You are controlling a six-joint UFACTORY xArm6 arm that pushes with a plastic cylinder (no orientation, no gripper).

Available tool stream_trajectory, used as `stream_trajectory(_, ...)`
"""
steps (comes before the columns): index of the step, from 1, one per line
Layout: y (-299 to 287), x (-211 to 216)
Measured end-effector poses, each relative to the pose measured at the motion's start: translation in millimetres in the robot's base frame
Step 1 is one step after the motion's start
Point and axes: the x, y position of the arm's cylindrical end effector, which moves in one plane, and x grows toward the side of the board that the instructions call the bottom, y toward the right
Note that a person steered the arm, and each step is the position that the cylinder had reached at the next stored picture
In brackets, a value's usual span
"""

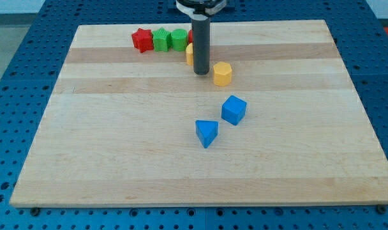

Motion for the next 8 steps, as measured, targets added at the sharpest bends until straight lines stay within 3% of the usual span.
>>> stream_trajectory(8, 32.1, -3.4)
